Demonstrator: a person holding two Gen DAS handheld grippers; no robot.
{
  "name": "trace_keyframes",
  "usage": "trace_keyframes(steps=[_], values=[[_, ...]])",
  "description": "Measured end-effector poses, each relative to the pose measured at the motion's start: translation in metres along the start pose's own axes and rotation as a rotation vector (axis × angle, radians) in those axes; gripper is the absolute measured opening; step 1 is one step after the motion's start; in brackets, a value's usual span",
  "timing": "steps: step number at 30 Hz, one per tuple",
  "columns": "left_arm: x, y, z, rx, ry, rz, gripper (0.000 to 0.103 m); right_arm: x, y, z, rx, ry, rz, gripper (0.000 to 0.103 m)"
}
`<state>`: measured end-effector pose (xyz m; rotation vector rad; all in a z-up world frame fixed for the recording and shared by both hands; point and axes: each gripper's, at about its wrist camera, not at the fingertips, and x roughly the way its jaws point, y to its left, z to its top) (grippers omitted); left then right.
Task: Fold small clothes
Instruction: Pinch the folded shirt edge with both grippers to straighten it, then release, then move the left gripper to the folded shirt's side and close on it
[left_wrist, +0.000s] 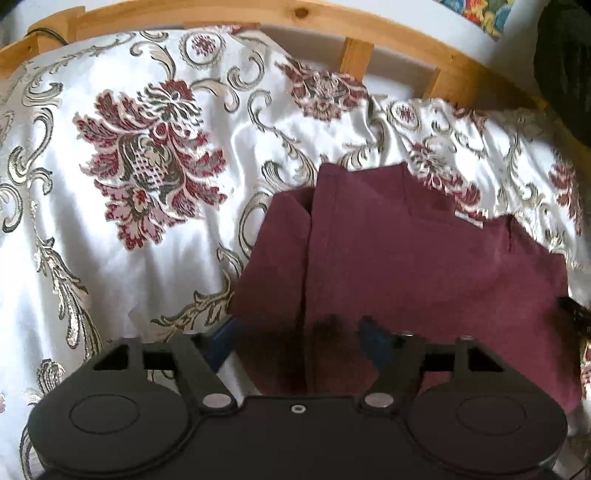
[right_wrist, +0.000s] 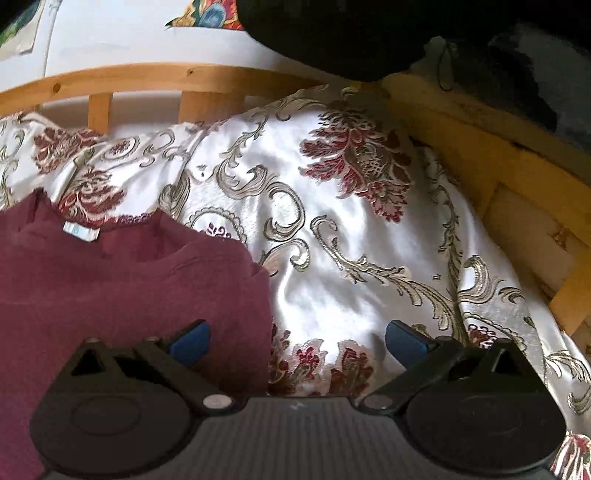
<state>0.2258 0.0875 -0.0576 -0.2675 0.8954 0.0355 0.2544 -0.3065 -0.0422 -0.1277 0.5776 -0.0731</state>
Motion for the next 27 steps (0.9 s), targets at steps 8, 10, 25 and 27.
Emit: trace_keyframes(steps=[8, 10, 25, 27], values=[[0.018, 0.007, 0.004, -0.055, 0.051, 0.056, 0.087, -0.008, -0.014, -0.001, 0.054, 0.062, -0.094, 0.103], [0.031, 0.011, 0.005, -0.078, 0.109, 0.098, 0.087, -0.006, -0.019, -0.004, 0.079, 0.097, -0.108, 0.103], [0.014, 0.024, 0.008, -0.172, -0.004, 0.040, 0.102, -0.038, -0.025, -0.015, 0.238, 0.136, -0.028, 0.103], [0.020, 0.026, 0.012, -0.170, 0.019, 0.000, 0.102, -0.045, -0.014, -0.014, 0.210, 0.111, 0.020, 0.103]])
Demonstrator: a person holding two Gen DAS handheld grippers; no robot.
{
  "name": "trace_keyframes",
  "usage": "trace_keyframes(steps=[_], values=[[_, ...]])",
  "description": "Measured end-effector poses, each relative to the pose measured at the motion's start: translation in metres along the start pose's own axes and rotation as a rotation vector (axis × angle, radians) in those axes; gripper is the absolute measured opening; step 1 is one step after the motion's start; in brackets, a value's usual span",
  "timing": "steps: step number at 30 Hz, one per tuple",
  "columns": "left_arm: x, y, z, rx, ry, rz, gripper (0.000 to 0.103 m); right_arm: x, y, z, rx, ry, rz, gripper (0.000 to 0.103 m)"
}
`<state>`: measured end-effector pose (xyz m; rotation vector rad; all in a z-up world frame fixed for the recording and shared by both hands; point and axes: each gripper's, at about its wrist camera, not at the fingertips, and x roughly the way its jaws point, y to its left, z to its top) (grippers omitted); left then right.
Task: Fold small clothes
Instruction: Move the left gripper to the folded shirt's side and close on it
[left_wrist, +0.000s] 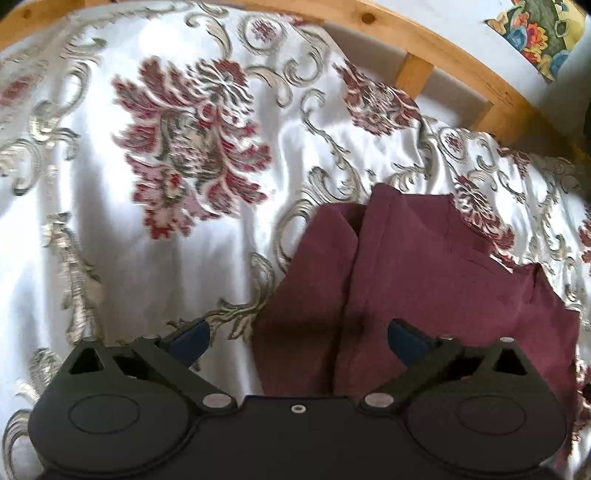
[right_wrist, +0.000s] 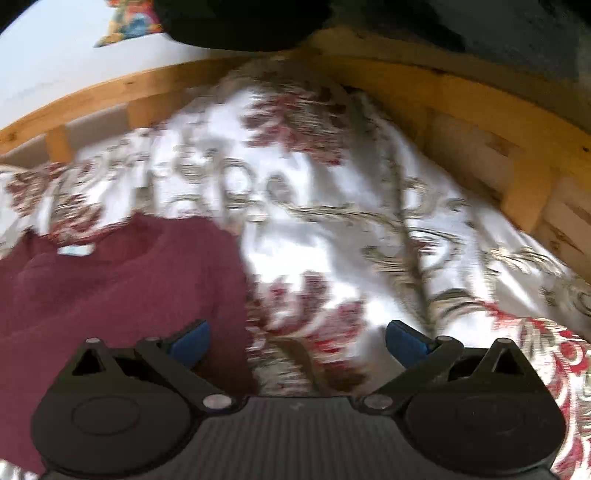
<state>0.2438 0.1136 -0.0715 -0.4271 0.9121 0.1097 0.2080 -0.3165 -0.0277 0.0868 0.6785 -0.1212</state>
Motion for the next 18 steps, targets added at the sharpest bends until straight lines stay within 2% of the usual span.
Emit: trace_keyframes(steps=[3, 5, 7, 9, 13, 15, 18], values=[[0.012, 0.011, 0.020, -0.021, 0.051, -0.089, 0.102, -0.015, 0.024, -0.006, -0.081, -0.061, 0.057, 0.103], [0.010, 0.015, 0.030, -0.017, 0.026, -0.110, 0.102, -0.025, 0.040, -0.011, -0.147, -0.103, 0.102, 0.103], [0.009, 0.015, 0.035, 0.034, -0.007, -0.146, 0.102, -0.030, 0.054, -0.014, -0.193, -0.133, 0.143, 0.103], [0.015, 0.015, 0.039, 0.069, 0.002, -0.171, 0.102, -0.033, 0.066, -0.017, -0.227, -0.148, 0.189, 0.103], [0.032, 0.015, 0.046, 0.047, 0.059, -0.251, 0.102, -0.032, 0.089, -0.023, -0.301, -0.134, 0.277, 0.103], [0.038, 0.015, 0.048, 0.044, 0.076, -0.285, 0.102, -0.030, 0.100, -0.029, -0.354, -0.119, 0.296, 0.103], [0.046, 0.015, 0.046, 0.031, 0.106, -0.295, 0.102, -0.023, 0.116, -0.040, -0.451, -0.085, 0.305, 0.103]])
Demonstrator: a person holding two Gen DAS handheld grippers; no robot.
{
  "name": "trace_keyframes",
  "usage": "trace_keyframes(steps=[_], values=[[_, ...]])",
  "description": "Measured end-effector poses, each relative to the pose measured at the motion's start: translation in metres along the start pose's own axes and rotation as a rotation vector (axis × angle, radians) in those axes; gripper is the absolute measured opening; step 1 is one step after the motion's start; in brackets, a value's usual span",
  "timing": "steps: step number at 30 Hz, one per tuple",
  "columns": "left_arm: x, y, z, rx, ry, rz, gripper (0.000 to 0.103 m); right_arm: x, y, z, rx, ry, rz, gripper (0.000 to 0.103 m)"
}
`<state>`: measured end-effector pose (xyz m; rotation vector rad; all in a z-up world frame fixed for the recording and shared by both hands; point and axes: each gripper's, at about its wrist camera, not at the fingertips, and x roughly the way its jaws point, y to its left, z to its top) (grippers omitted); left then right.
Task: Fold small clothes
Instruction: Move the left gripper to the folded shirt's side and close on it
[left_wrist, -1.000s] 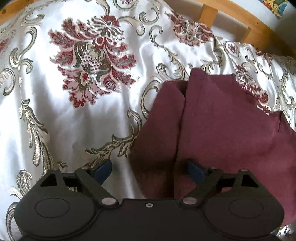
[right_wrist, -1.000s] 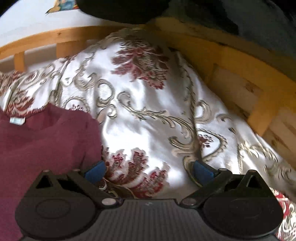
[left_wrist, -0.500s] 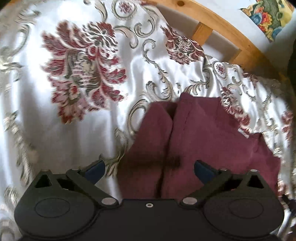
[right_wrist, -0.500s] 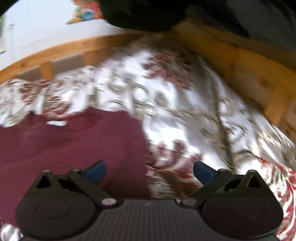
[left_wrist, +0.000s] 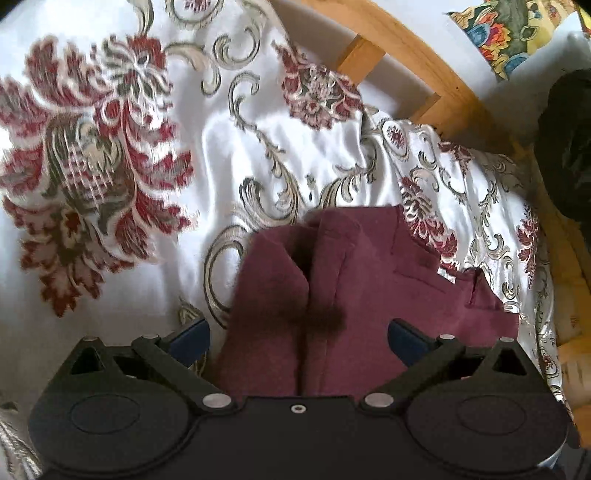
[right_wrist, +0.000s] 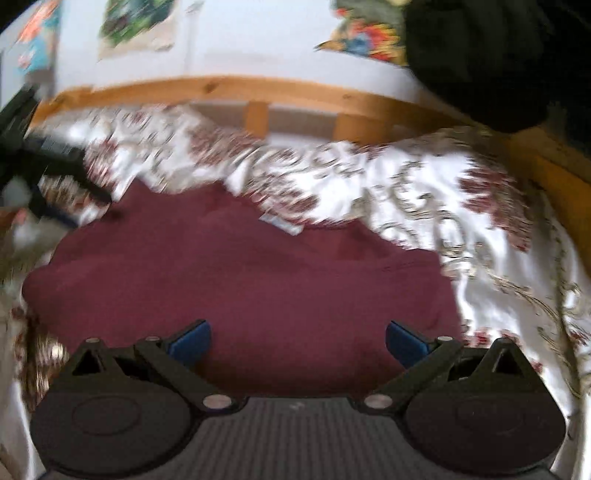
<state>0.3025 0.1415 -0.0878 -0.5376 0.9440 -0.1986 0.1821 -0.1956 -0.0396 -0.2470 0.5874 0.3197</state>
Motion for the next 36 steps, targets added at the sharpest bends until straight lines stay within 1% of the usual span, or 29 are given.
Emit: trace_keyframes(steps=[2, 3, 4, 6, 8, 12, 19, 22, 26, 29, 31, 32, 34, 36], values=[[0.009, 0.002, -0.003, -0.011, 0.060, 0.015, 0.102, 0.011, 0.010, -0.006, -0.059, 0.035, 0.002, 0.103], [0.016, 0.005, -0.005, -0.025, 0.107, 0.034, 0.102, 0.017, 0.014, -0.009, -0.076, 0.049, 0.001, 0.103], [0.018, 0.006, -0.006, -0.025, 0.123, 0.039, 0.102, 0.021, 0.015, -0.010, -0.079, 0.058, 0.002, 0.103], [0.016, 0.002, -0.008, 0.009, 0.118, 0.042, 0.102, 0.023, 0.014, -0.012, -0.060, 0.062, 0.008, 0.103], [0.015, 0.000, -0.010, 0.019, 0.122, 0.050, 0.102, 0.024, 0.011, -0.012, -0.044, 0.070, 0.021, 0.103], [0.015, 0.000, -0.012, 0.023, 0.121, 0.055, 0.102, 0.026, 0.007, -0.015, -0.013, 0.071, 0.031, 0.103], [0.015, -0.001, -0.012, 0.012, 0.146, 0.052, 0.102, 0.024, 0.006, -0.015, -0.014, 0.062, 0.031, 0.103], [0.011, 0.001, -0.014, -0.015, 0.143, 0.042, 0.101, 0.026, 0.004, -0.016, 0.005, 0.066, 0.038, 0.103], [0.004, 0.007, -0.017, -0.101, 0.128, 0.007, 0.098, 0.026, 0.003, -0.016, 0.015, 0.070, 0.039, 0.103], [0.004, 0.007, -0.020, -0.107, 0.123, 0.014, 0.088, 0.026, 0.004, -0.016, 0.009, 0.072, 0.035, 0.103], [0.004, 0.004, -0.021, -0.093, 0.118, 0.023, 0.075, 0.026, 0.005, -0.015, 0.006, 0.073, 0.034, 0.103], [0.004, 0.003, -0.022, -0.090, 0.117, 0.025, 0.072, 0.026, 0.005, -0.015, 0.005, 0.073, 0.033, 0.103], [0.004, 0.000, -0.024, -0.087, 0.114, 0.023, 0.059, 0.026, 0.005, -0.015, 0.003, 0.074, 0.033, 0.103], [0.003, -0.003, -0.027, -0.076, 0.104, 0.027, 0.054, 0.026, 0.005, -0.015, 0.004, 0.075, 0.034, 0.103]])
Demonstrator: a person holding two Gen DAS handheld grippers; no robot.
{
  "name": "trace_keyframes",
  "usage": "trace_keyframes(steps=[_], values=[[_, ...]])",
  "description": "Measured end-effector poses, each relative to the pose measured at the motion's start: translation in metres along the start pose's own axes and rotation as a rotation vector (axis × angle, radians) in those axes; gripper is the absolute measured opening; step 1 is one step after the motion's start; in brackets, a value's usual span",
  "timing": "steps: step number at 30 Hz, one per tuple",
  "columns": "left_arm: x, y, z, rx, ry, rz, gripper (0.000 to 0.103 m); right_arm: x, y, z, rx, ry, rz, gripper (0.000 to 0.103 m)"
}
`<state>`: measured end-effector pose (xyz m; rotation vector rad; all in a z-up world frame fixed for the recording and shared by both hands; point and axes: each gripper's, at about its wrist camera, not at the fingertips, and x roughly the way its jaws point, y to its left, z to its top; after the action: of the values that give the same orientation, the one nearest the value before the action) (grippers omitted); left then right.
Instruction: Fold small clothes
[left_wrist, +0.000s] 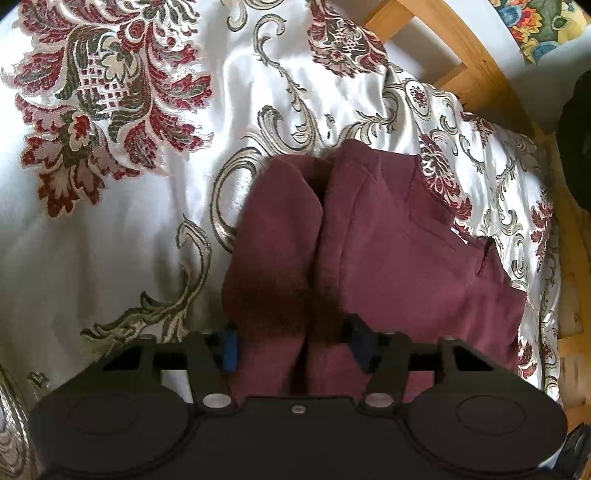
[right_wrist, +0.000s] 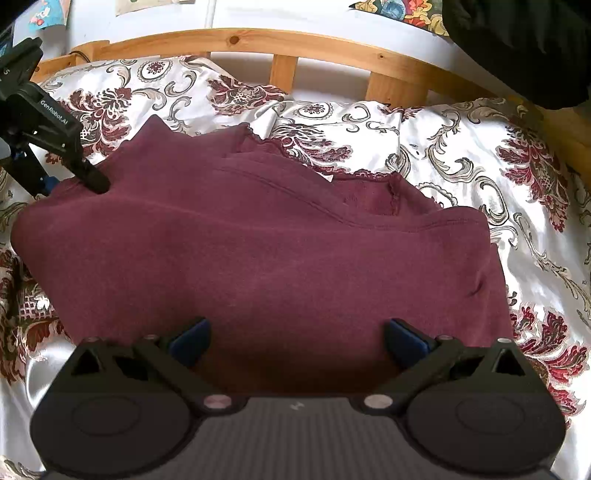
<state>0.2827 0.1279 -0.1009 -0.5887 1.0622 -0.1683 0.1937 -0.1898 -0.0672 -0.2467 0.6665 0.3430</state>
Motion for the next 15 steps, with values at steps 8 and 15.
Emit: trace_keyframes(steps=[8, 15], values=[[-0.012, -0.009, -0.008, 0.031, -0.074, 0.003, 0.032, 0.000, 0.000, 0.000, 0.001, 0.003, 0.003, 0.103], [-0.034, -0.036, -0.023, 0.147, -0.182, 0.004, 0.027, 0.001, -0.008, 0.005, 0.035, 0.047, 0.035, 0.103]])
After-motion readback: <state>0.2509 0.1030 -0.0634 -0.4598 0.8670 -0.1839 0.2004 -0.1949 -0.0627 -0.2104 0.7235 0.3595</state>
